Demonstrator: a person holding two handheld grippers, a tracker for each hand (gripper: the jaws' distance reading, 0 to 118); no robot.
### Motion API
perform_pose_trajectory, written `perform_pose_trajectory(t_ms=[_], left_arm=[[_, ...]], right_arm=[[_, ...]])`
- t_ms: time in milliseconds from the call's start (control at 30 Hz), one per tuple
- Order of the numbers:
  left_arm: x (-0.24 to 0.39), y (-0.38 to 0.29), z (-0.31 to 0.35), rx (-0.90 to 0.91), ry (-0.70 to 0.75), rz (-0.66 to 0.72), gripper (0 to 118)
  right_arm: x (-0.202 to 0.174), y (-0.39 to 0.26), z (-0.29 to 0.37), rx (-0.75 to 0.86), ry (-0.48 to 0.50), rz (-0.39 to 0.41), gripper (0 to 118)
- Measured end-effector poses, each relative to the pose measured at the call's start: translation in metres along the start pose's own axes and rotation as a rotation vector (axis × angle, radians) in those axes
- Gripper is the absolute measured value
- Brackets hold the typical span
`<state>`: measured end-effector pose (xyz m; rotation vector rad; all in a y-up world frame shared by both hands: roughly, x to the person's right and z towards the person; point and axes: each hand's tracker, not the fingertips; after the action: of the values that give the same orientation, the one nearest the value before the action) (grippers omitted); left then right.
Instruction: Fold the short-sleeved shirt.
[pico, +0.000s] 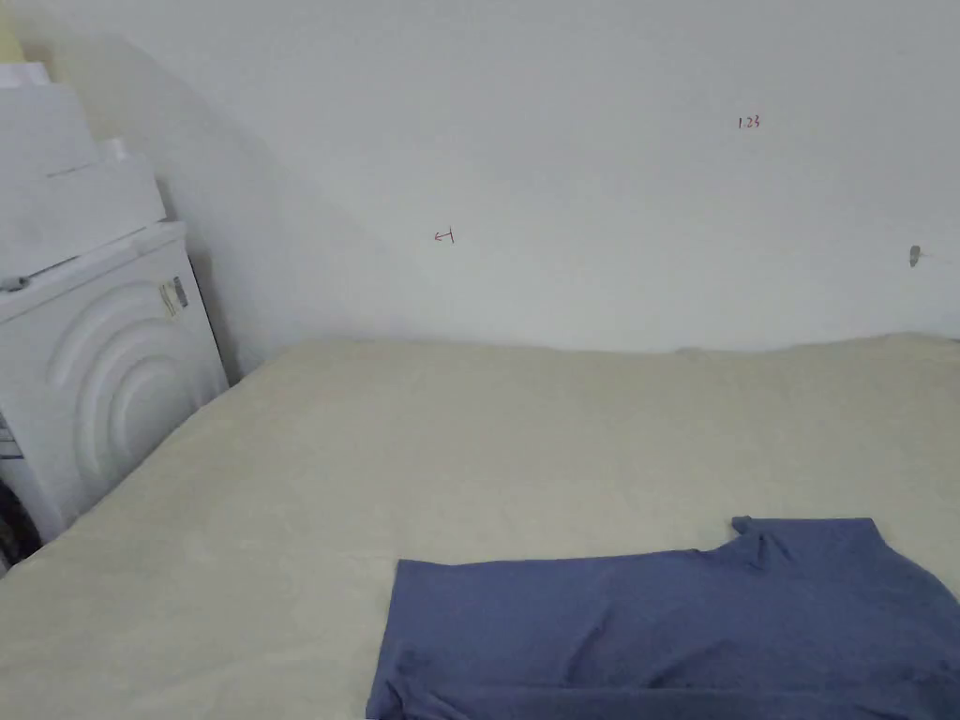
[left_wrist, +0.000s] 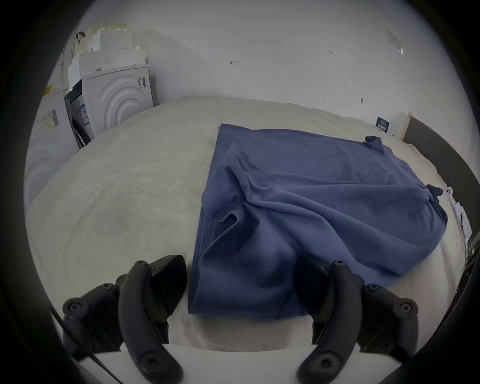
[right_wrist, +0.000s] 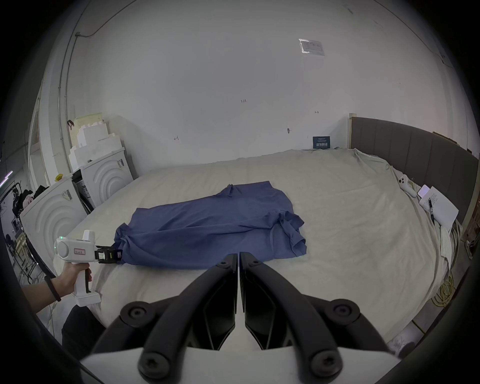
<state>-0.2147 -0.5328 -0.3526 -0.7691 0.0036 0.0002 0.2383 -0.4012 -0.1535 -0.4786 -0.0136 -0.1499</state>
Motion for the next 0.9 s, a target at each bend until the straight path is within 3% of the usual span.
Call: perform_pose_trajectory(t_ms=[100, 233, 300, 333, 367, 400, 433, 467, 633, 700, 767, 833, 900], left_arm=[[0.003, -0.001, 0.004, 0.031, 0.046, -0.043, 24], [0.006, 0.000, 0.003, 0.016, 0.041, -0.068, 20], [0.014, -0.002, 0.000, 0.012, 0.070, -0.152, 17], [0.016, -0.004, -0.002, 0.014, 0.080, -0.177, 17], [0.017, -0.005, -0.004, 0.013, 0.082, -0.160, 17], [0.016, -0.004, -0.003, 0.013, 0.081, -0.147, 17], [0.015, -0.004, -0.002, 0.012, 0.080, -0.140, 17], [0.014, -0.002, 0.001, 0.010, 0.073, -0.133, 17], [0.012, -0.002, 0.003, 0.009, 0.053, -0.109, 17], [0.013, -0.002, 0.002, 0.010, 0.058, -0.112, 17], [0.013, -0.003, 0.002, 0.014, 0.062, -0.113, 17], [0.013, -0.003, 0.002, 0.015, 0.061, -0.110, 17], [0.012, -0.002, 0.002, 0.015, 0.059, -0.108, 17]], right_arm=[[0.002, -0.002, -0.006, -0.011, -0.003, -0.011, 2], [0.007, 0.002, -0.015, -0.024, -0.022, -0.011, 3], [0.014, 0.005, -0.026, -0.033, -0.038, -0.013, 11], [0.019, 0.006, -0.034, -0.032, -0.055, -0.010, 28], [0.026, 0.007, -0.049, -0.047, -0.081, -0.006, 68], [0.033, 0.010, -0.068, -0.099, -0.110, -0.018, 93], [0.039, 0.013, -0.084, -0.132, -0.145, -0.039, 109], [0.048, 0.014, -0.101, -0.129, -0.131, -0.083, 110], [0.081, 0.008, -0.182, -0.184, -0.230, -0.095, 110], [0.091, 0.000, -0.203, -0.214, -0.258, -0.092, 90], [0.097, -0.009, -0.217, -0.242, -0.287, -0.132, 41], [0.102, -0.020, -0.225, -0.266, -0.269, -0.158, 37], [0.094, -0.022, -0.220, -0.229, -0.278, -0.116, 34]])
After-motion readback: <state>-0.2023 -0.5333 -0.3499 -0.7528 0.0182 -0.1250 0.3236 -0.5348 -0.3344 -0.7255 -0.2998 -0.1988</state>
